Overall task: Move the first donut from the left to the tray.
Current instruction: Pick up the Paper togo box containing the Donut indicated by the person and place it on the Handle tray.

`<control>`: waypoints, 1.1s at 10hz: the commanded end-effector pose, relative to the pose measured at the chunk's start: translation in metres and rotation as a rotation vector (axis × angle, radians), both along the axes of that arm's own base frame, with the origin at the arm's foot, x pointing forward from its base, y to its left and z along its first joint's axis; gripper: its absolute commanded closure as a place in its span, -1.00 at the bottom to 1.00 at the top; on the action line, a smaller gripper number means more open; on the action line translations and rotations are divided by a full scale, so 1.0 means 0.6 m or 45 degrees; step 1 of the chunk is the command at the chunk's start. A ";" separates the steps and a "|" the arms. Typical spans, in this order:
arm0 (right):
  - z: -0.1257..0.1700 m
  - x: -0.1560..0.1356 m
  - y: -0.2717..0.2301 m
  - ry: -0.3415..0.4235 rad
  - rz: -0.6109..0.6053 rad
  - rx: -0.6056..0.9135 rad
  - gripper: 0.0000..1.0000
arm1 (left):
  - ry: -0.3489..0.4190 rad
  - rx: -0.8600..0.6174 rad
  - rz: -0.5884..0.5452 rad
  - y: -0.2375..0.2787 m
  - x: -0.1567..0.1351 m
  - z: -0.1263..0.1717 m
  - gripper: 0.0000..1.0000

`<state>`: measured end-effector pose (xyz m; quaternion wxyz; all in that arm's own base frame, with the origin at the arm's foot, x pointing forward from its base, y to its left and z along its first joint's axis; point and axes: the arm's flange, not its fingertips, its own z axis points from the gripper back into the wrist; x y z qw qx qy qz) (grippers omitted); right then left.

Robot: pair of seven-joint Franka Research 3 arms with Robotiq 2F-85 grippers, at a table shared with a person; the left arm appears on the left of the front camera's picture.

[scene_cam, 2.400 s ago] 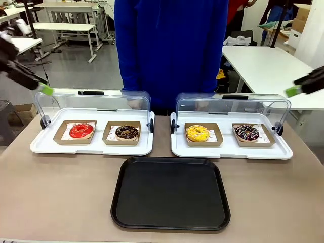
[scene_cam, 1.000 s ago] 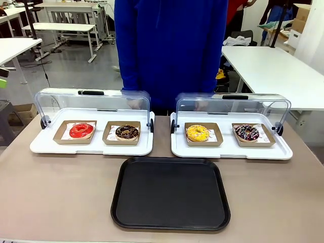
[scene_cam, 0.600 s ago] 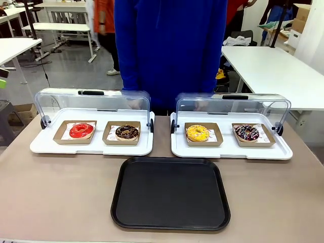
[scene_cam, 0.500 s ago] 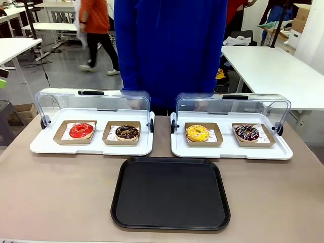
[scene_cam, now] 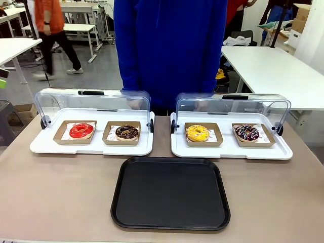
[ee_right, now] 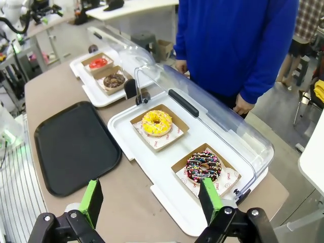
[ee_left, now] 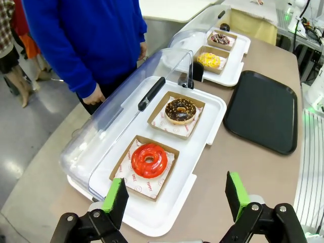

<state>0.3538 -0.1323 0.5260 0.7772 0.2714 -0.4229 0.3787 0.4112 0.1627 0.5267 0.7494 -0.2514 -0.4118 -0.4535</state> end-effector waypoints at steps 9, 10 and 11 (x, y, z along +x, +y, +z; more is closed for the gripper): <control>0.001 0.007 -0.001 -0.045 0.014 0.019 -1.00 | -0.009 -0.020 -0.009 0.000 0.001 0.000 -1.00; 0.001 0.007 -0.001 -0.045 0.014 0.019 -1.00 | -0.009 -0.020 -0.009 0.000 0.001 0.000 -1.00; 0.001 0.007 -0.001 -0.045 0.014 0.019 -1.00 | -0.009 -0.020 -0.009 0.000 0.001 0.000 -1.00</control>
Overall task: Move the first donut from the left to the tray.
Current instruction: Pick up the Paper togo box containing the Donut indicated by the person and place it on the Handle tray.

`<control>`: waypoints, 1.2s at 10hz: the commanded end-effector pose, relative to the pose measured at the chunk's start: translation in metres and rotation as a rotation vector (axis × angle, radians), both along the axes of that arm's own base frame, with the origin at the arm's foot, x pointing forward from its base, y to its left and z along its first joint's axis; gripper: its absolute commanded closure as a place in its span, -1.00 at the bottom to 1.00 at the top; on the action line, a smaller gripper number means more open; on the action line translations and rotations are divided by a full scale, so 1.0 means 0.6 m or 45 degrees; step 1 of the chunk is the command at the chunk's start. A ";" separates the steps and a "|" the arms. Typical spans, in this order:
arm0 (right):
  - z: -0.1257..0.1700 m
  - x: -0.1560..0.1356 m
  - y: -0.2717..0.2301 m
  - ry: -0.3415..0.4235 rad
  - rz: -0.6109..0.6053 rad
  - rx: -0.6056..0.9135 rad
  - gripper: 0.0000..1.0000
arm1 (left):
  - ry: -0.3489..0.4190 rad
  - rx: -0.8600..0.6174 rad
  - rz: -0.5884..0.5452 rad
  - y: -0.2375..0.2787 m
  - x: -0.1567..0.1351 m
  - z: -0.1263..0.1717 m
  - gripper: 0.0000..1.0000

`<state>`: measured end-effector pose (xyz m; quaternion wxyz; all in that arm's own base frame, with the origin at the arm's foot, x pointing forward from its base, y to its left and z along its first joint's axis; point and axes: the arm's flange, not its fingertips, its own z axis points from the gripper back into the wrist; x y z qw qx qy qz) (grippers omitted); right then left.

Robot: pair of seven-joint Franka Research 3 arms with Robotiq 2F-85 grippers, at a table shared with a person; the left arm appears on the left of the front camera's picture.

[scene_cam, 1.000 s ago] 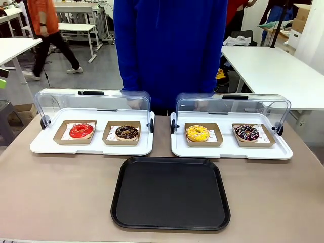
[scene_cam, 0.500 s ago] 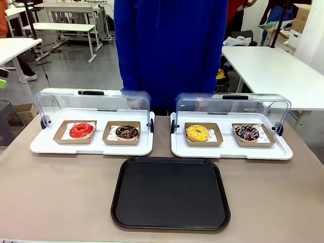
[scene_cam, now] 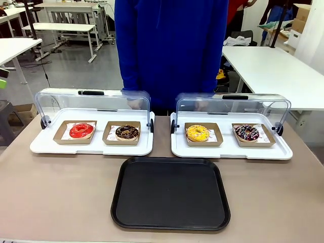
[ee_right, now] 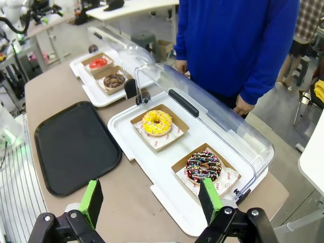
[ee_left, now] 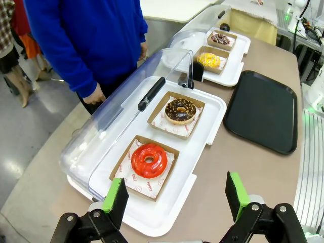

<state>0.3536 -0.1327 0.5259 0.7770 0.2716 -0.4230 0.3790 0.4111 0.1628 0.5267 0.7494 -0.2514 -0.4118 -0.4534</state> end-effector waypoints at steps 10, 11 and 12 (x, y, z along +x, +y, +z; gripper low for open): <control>0.001 0.007 -0.001 -0.045 0.013 0.019 -1.00 | -0.009 -0.020 -0.009 0.000 0.001 0.000 -1.00; 0.001 0.007 -0.001 -0.045 0.013 0.019 -1.00 | -0.009 -0.020 -0.009 0.000 0.001 0.000 -1.00; 0.001 0.007 -0.001 -0.045 0.013 0.019 -1.00 | -0.009 -0.020 -0.009 0.000 0.001 0.000 -1.00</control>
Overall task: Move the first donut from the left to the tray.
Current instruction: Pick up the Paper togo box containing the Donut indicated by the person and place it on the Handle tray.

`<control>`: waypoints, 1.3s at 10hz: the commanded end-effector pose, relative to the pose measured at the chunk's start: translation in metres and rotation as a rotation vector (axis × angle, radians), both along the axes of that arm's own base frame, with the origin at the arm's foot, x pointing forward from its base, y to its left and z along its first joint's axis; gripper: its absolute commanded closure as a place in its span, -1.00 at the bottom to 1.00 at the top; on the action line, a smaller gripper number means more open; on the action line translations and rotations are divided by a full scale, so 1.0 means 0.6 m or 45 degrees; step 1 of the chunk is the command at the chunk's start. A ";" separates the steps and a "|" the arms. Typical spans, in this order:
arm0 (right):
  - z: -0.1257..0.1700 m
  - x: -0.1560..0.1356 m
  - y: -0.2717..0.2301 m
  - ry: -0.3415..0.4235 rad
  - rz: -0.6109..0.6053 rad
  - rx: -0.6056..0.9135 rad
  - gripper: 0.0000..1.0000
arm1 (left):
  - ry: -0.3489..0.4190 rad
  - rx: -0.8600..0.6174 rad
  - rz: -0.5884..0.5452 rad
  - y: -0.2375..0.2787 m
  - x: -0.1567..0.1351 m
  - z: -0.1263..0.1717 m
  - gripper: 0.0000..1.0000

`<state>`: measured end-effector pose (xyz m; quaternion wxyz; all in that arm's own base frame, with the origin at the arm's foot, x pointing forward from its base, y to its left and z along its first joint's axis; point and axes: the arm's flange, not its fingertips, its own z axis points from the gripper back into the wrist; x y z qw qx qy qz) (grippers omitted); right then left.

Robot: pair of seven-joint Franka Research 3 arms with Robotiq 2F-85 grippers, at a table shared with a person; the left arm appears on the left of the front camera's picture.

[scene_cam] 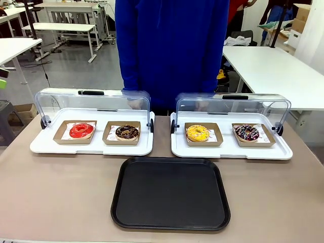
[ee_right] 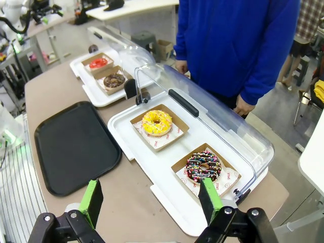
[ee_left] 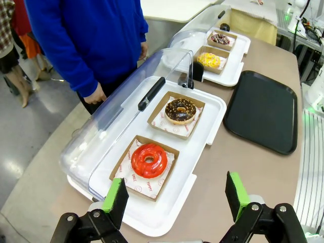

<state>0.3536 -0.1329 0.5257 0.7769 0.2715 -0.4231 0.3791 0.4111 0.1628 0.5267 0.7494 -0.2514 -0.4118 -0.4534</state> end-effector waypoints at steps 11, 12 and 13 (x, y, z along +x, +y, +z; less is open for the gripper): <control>0.001 0.007 0.000 -0.045 0.013 0.019 -1.00 | -0.009 -0.020 -0.009 0.000 0.001 0.000 -1.00; 0.001 0.007 0.000 -0.045 0.013 0.019 -1.00 | -0.009 -0.020 -0.009 0.000 0.001 0.000 -1.00; 0.001 0.007 0.000 -0.045 0.013 0.019 -1.00 | -0.009 -0.020 -0.009 0.000 0.001 0.000 -1.00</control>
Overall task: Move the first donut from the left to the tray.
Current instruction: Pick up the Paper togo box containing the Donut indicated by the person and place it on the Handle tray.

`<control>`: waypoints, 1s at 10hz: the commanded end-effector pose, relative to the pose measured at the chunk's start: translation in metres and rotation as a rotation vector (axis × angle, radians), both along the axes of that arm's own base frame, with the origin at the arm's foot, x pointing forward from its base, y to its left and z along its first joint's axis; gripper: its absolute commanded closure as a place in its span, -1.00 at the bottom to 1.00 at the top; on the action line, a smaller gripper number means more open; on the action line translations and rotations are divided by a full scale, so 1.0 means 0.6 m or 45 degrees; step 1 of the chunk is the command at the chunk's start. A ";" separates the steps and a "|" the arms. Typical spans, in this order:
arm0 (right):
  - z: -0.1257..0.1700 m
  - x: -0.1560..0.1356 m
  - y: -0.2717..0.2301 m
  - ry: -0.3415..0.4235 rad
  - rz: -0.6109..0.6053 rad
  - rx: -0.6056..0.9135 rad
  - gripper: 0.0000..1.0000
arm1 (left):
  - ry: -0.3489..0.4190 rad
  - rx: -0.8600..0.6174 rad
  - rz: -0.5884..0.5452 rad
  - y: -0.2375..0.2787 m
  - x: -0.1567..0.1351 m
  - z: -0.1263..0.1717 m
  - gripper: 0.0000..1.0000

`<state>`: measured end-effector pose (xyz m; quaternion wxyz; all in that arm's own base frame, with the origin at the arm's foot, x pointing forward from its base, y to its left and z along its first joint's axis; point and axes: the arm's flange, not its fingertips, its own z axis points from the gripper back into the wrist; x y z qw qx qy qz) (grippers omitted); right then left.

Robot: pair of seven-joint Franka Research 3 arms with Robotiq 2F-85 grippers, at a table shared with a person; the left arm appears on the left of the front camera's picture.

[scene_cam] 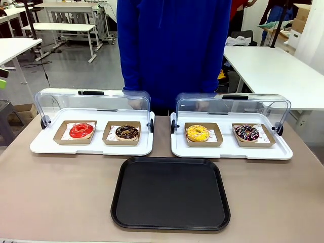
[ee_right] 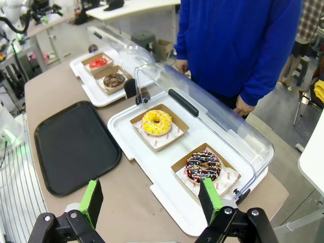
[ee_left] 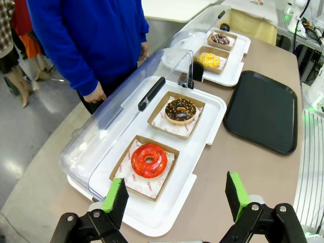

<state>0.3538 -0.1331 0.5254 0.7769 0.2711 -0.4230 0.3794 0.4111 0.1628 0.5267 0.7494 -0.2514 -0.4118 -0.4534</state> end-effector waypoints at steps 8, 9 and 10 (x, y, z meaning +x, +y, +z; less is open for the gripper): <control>0.002 0.007 0.000 -0.044 0.013 0.020 -1.00 | -0.009 -0.020 -0.009 0.000 0.001 0.000 -1.00; 0.002 0.007 0.000 -0.044 0.013 0.020 -1.00 | -0.009 -0.020 -0.009 0.000 0.001 0.000 -1.00; 0.002 0.007 0.000 -0.044 0.013 0.020 -1.00 | -0.009 -0.020 -0.009 0.000 0.001 0.000 -1.00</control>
